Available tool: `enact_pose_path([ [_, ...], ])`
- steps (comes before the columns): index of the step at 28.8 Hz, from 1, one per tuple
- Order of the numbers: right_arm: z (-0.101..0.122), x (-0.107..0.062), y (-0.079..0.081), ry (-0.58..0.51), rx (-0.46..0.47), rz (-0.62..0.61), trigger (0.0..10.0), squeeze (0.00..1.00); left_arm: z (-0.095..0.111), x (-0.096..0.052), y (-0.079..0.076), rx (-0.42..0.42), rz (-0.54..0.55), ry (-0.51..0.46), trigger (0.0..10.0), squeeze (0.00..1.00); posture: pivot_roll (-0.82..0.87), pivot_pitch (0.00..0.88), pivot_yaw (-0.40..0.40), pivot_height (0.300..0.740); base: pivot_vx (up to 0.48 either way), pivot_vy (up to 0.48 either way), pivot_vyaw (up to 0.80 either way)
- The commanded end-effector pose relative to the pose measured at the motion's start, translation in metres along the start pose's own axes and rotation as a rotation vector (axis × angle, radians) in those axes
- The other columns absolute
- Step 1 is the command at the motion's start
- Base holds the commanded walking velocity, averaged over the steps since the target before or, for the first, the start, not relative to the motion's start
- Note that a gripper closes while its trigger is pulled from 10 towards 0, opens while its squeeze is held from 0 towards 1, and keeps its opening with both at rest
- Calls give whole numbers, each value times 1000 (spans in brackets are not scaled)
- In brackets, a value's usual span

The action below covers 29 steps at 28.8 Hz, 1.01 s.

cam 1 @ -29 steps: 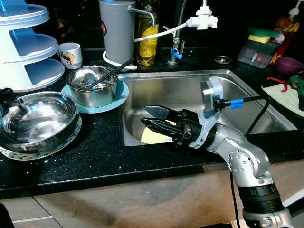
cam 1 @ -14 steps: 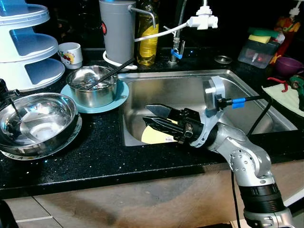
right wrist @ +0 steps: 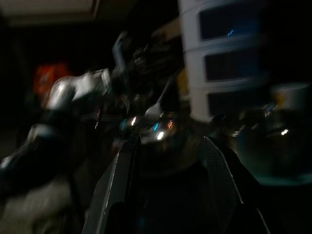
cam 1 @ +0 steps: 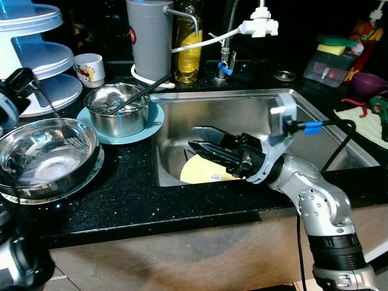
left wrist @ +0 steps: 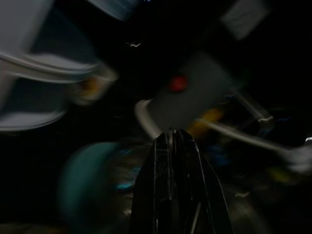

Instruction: Kitchen organization

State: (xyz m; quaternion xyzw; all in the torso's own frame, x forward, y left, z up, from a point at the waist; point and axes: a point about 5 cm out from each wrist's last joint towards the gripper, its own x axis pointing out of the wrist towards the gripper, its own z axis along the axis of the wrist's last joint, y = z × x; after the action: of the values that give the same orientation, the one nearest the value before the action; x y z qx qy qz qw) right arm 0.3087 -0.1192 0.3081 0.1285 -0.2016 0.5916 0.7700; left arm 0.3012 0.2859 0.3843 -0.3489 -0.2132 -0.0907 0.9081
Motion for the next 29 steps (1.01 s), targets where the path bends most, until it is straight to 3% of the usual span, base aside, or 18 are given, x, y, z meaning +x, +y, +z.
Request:
enact_pose_path([
  [1, 6, -1, -3, -53, 24, -42, 10000, 0, 4, 0, -6, -58, -34, -52, 0, 0, 49, 200, -29, 740, 0, 0, 0],
  [3, 7, 0, -6, -92, 50, -89, 10000, 0, -1, 2, -9, -78, -41, -50, 0, 0, 47, 201, -23, 740, 0, 0, 0],
  [5, 8, 2, -8, -146, 102, -132, 10000, 306, -14, 4, -13, -62, -47, -25, 0, 0, 47, 201, -23, 740, 0, 0, 0],
  [6, 8, 3, -8, -163, 119, -148, 10000, 1000, -20, 5, -15, -68, -54, -19, 0, 0, 43, 202, -18, 740, 0, 0, 0],
  [16, 3, 15, 7, -212, 233, -128, 10000, 1000, -42, 14, -43, -119, -131, -99, 0, 0, 41, 207, -11, 740, 0, 0, 0],
  [18, -4, 23, 14, -169, 289, -136, 10000, 1000, -49, 14, -50, -158, -158, -141, 0, 0, 38, 209, -11, 740, 0, 0, 0],
  [22, -17, 29, 14, -70, 299, -203, 10000, 1000, -55, 13, -53, -185, -175, -148, 0, 0, 36, 209, -9, 740, 0, 0, 0],
  [23, -22, 30, 12, -49, 315, -228, 10000, 39, -60, 13, -55, -185, -187, -130, 0, 0, 34, 210, -10, 740, 0, 0, 0],
  [24, -24, 30, 12, -40, 333, -245, 10000, 0, -63, 13, -57, -183, -193, -120, 0, 0, 35, 211, -11, 740, 0, 0, 0],
  [29, -29, 33, 12, -23, 398, -262, 10000, 0, -71, 12, -62, -186, -229, -100, 0, 0, 34, 208, -11, 740, 0, 0, 0],
])
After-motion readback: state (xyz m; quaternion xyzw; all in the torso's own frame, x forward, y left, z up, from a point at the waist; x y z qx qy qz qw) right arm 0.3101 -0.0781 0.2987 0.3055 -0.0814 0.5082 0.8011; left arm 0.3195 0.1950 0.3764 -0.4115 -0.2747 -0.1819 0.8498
